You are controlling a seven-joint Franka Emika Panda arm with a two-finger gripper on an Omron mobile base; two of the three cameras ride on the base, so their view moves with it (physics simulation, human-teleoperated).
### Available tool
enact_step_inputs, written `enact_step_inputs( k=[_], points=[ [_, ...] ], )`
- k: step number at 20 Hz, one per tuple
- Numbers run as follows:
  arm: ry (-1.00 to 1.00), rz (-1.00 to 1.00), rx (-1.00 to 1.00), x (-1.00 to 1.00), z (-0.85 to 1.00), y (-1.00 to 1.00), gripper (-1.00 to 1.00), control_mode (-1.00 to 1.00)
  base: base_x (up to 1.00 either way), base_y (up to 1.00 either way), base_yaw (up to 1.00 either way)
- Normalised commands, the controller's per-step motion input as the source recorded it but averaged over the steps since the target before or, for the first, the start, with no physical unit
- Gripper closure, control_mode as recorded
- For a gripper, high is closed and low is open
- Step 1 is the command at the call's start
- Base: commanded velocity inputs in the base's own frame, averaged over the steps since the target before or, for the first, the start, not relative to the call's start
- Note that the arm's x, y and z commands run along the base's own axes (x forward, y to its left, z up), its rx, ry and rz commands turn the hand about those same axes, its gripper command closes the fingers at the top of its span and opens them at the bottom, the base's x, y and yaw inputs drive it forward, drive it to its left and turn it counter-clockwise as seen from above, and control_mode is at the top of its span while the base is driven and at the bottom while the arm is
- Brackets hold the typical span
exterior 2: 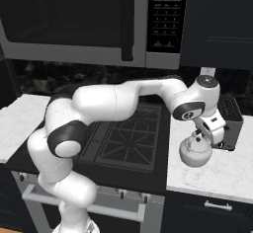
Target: Pick the kettle from the counter and place it on a stove burner. Then turn the burner on.
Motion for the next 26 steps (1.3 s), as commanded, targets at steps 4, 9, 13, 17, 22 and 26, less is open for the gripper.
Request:
enact_step_inputs(
  k=[4, 9, 13, 17, 22, 26],
  points=[
    [0.00, 0.01, 0.00, -0.15, 0.40, 0.60, 1.00, -1.00, 0.00, 0.00, 0.00],
    [0.00, 0.01, 0.00, -0.01, 0.30, 0.71, 1.00, -1.00, 0.00, 0.00, 0.00],
    [0.00, 0.00, 0.00, 0.00, 0.22, 0.77, 1.00, -1.00, 0.00, 0.00, 0.00],
    [0.00, 0.00, 0.00, 0.00, 0.14, 0.69, 1.00, -1.00, 0.00, 0.00, 0.00],
    [0.00, 0.00, 0.00, 0.00, 0.10, 0.66, 1.00, -1.00, 0.00, 0.00, 0.00],
    [0.00, 0.00, 0.00, 0.00, 0.08, 0.56, 1.00, -1.00, 0.00, 0.00, 0.00]
  ],
)
